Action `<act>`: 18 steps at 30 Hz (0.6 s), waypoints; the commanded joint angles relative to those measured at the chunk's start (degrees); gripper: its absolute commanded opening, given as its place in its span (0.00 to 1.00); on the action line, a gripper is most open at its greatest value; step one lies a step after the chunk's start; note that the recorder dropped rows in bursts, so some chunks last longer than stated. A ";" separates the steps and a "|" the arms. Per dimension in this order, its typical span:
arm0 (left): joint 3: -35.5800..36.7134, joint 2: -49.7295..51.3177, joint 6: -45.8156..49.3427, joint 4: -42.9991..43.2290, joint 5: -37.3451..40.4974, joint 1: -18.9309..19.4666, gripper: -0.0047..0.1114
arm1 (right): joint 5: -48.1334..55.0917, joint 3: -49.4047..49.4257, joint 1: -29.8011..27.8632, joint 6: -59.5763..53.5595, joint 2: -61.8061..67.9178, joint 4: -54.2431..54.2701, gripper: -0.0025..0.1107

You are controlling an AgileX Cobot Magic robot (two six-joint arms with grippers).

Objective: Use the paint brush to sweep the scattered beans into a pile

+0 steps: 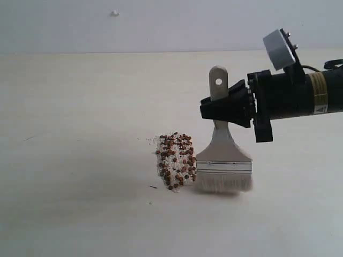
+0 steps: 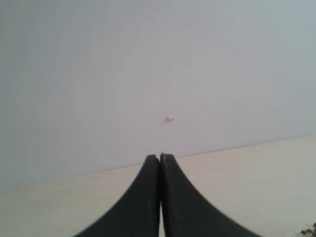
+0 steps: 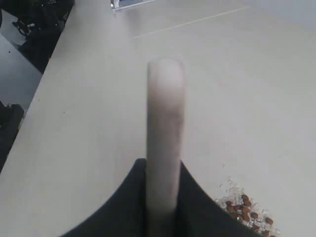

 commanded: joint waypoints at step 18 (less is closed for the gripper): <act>-0.09 -0.37 0.14 0.05 -0.28 0.08 0.04 | -0.35 0.20 -0.29 -2.32 -1.78 2.67 0.02</act>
